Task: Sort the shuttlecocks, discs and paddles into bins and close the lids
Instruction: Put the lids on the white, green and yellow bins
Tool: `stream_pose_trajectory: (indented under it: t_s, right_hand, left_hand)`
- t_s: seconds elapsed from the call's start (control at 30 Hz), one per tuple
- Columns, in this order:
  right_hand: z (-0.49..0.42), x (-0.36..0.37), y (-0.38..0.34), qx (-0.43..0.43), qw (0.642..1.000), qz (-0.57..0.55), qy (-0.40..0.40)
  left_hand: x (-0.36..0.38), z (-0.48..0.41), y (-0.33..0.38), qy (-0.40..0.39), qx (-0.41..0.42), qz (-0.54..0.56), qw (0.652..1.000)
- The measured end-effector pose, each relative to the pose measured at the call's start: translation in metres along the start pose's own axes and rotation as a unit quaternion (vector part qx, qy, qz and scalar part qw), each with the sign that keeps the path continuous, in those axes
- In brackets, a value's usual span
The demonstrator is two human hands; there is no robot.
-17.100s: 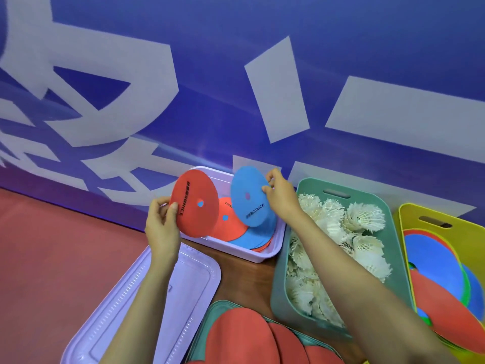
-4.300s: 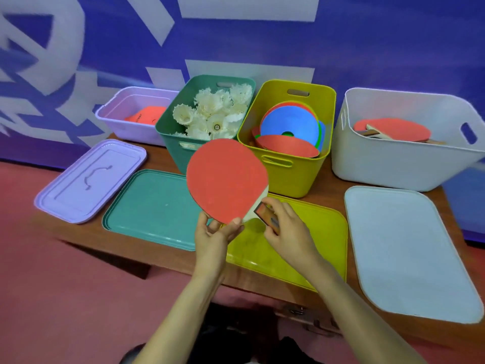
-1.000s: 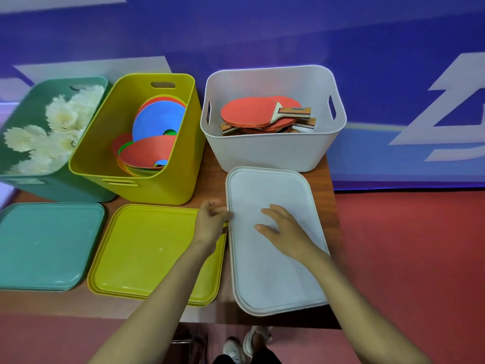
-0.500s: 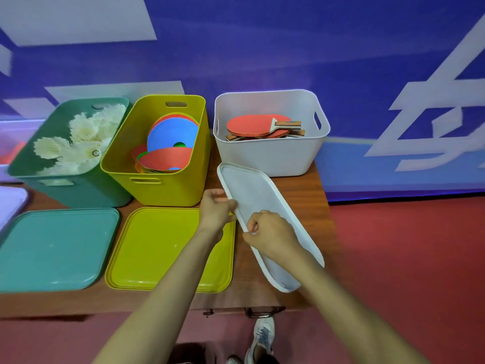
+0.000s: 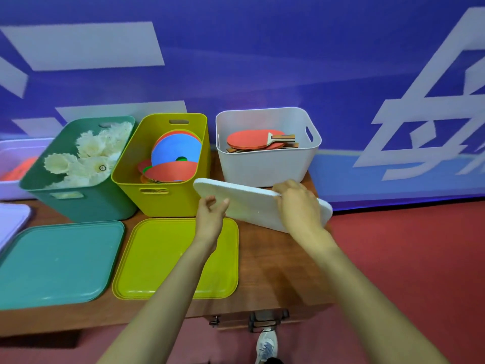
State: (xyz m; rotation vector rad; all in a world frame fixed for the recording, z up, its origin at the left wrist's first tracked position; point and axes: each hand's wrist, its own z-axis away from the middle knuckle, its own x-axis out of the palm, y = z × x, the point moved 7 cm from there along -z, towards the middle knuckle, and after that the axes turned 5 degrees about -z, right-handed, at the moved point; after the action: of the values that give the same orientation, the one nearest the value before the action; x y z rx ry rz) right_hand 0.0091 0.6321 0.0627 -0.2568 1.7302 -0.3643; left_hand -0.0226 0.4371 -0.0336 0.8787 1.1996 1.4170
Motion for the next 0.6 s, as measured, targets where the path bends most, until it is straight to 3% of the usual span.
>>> stream_pose_trajectory:
  t_s: [0.23, 0.33, 0.47, 0.6]
  right_hand:
    - [-0.035, 0.009, 0.048, -0.018, 0.998, -0.057, -0.005]
    - [-0.042, 0.006, 0.067, -0.035, 0.996, -0.083, 0.009]
    - [-0.064, 0.007, 0.085, -0.048, 0.994, -0.094, -0.01]
    - [-0.09, 0.0, 0.1, -0.068, 0.989, -0.126, 0.028]
  left_hand:
    - [-0.021, -0.019, 0.026, 0.078, 0.142, -0.21, 0.964]
    - [-0.019, -0.031, 0.028, 0.067, 0.187, -0.259, 0.945]
    - [0.0, -0.04, 0.028, -0.003, 0.197, -0.277, 0.94]
    - [0.004, -0.056, 0.03, 0.017, 0.193, -0.23, 0.954]
